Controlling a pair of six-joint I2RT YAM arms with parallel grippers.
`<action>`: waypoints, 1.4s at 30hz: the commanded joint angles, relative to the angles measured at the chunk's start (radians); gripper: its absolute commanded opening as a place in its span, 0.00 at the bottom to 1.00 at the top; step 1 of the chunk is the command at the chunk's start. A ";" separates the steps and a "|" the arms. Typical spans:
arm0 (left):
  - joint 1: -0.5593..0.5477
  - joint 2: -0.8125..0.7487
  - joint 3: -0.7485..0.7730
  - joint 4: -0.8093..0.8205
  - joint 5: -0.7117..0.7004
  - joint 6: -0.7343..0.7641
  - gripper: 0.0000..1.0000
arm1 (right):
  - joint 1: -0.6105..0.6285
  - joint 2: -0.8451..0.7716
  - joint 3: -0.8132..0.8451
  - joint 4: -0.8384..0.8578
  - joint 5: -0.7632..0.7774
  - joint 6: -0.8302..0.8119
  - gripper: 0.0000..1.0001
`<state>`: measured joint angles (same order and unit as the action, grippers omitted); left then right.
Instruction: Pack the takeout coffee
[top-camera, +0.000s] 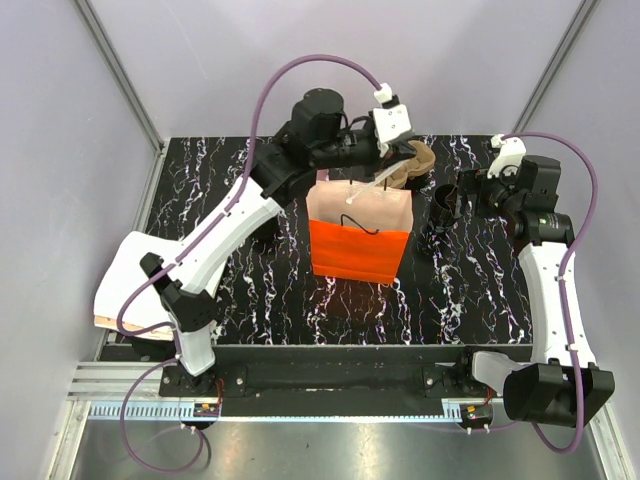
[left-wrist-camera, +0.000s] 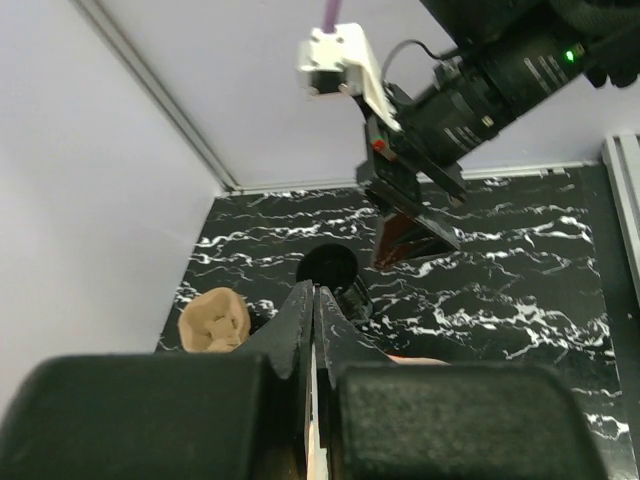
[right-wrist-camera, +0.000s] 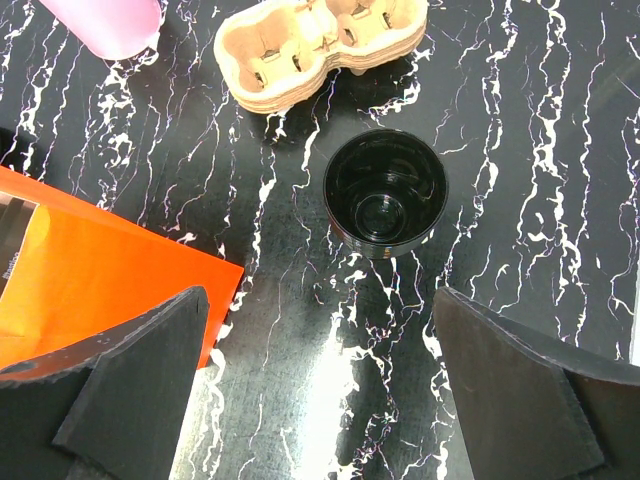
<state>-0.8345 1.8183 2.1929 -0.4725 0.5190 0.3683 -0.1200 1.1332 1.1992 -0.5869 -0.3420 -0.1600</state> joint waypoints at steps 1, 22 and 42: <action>-0.031 0.030 0.048 0.006 0.047 0.057 0.00 | -0.004 -0.024 -0.001 0.042 0.001 -0.013 1.00; -0.077 0.125 -0.021 -0.084 0.200 0.147 0.00 | -0.004 -0.027 -0.004 0.045 0.031 -0.029 1.00; -0.068 -0.002 -0.016 -0.183 0.133 0.164 0.68 | -0.004 -0.033 0.000 0.045 0.026 -0.026 1.00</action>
<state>-0.9222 1.9427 2.1357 -0.6617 0.6758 0.5594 -0.1200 1.1255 1.1915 -0.5865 -0.3298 -0.1791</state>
